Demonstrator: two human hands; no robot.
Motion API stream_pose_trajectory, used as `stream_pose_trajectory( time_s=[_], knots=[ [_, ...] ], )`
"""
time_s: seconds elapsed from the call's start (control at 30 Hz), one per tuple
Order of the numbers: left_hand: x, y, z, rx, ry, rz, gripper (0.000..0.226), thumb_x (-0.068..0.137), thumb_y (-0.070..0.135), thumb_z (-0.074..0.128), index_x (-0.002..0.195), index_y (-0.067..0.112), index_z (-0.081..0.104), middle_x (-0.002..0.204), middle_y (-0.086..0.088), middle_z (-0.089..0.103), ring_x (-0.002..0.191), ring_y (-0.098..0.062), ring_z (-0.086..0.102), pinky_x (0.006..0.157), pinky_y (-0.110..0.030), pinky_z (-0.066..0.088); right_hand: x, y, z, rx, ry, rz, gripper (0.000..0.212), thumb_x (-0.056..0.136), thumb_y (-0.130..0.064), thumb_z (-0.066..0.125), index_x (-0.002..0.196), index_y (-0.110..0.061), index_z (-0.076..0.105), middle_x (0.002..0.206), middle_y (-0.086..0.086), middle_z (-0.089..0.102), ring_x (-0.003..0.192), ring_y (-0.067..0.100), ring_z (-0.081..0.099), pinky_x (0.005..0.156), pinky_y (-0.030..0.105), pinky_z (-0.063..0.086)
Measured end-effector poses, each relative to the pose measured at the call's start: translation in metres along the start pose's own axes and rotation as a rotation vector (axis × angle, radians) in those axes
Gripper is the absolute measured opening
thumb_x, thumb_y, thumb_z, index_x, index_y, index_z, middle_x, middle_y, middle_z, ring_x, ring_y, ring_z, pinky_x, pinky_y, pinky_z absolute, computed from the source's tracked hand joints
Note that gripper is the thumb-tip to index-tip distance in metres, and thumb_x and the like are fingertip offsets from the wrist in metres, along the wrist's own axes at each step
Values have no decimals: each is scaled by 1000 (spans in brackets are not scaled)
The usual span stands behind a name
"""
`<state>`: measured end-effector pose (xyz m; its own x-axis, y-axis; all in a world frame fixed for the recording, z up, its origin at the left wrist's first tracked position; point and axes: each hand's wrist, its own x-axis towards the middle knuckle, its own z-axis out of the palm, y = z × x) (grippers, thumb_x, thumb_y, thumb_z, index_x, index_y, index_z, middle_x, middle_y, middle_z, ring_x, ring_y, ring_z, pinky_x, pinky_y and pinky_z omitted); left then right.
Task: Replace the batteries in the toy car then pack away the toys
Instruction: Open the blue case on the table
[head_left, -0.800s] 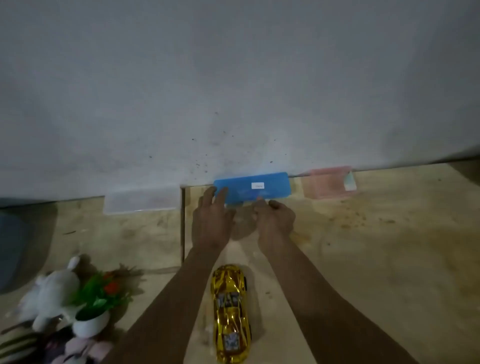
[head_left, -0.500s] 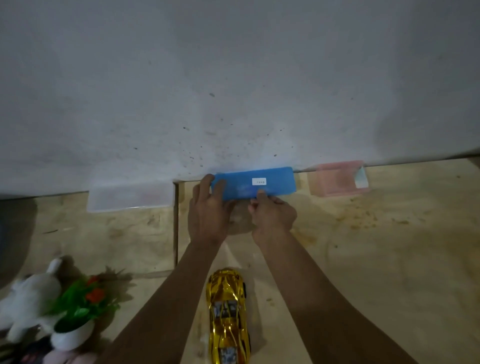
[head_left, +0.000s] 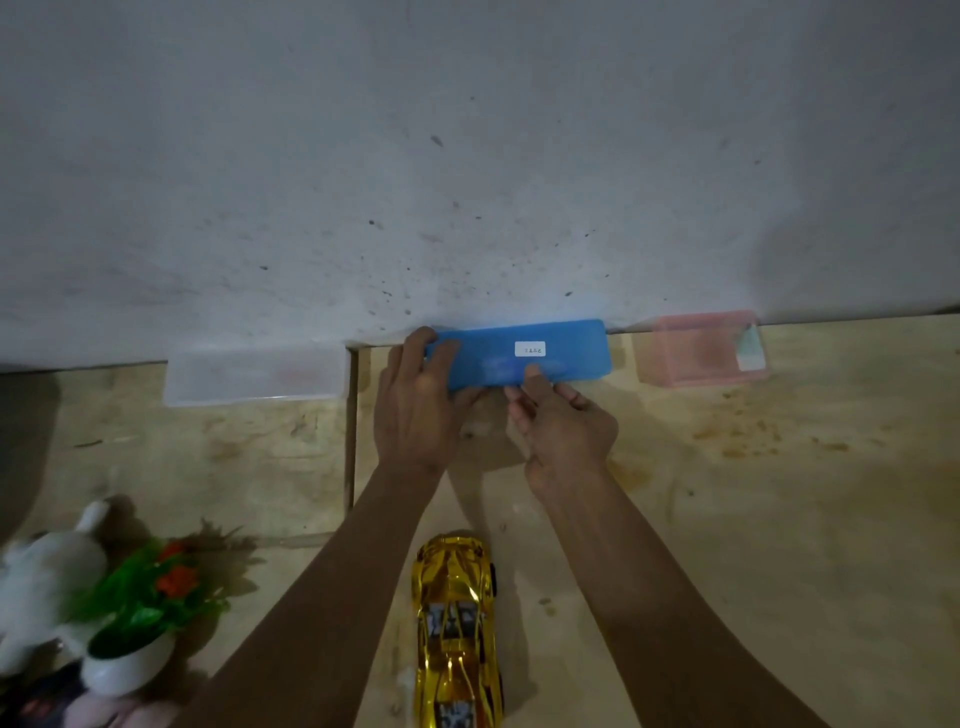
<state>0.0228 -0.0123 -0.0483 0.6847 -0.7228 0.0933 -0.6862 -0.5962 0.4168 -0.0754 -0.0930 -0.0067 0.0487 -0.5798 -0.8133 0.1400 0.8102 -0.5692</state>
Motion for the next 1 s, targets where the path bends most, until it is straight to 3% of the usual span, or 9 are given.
stream_pose_trajectory(
  time_s=[0.27,0.47,0.7,0.83,1.0],
  knots=[
    [4,4,-2,11,-8,-36,53,73,25,87,118,7,67,126,-15,60,107,-38,61,78,-50,60,3,-3,-3,23,-54,33,31,80,-8,81,106,-2,65,102,14,73,82,21,77,66,27,62],
    [6,11,-8,-9,-24,-66,53,75,26,85,121,7,66,129,-14,58,111,-37,59,77,-45,57,8,-4,-5,-4,-119,50,26,84,-9,77,107,-4,64,106,15,72,89,20,75,83,36,62],
    [7,15,-12,-25,-51,-89,53,79,27,83,124,8,64,133,-12,54,115,-36,56,83,-46,56,6,0,-8,96,-156,69,24,83,-5,77,104,-3,67,108,15,72,93,20,74,78,29,61],
    [8,16,-11,-10,-54,-80,51,79,26,82,123,6,64,131,-14,55,112,-37,56,83,-48,57,3,7,0,56,-100,63,27,85,-5,76,109,-5,64,106,12,72,91,20,74,72,27,61],
    [10,18,-13,14,-62,-84,50,80,22,82,124,6,64,132,-14,55,113,-37,56,84,-50,57,4,6,6,28,-122,42,24,89,-6,71,111,-6,63,110,13,70,95,20,73,80,29,62]
  ],
)
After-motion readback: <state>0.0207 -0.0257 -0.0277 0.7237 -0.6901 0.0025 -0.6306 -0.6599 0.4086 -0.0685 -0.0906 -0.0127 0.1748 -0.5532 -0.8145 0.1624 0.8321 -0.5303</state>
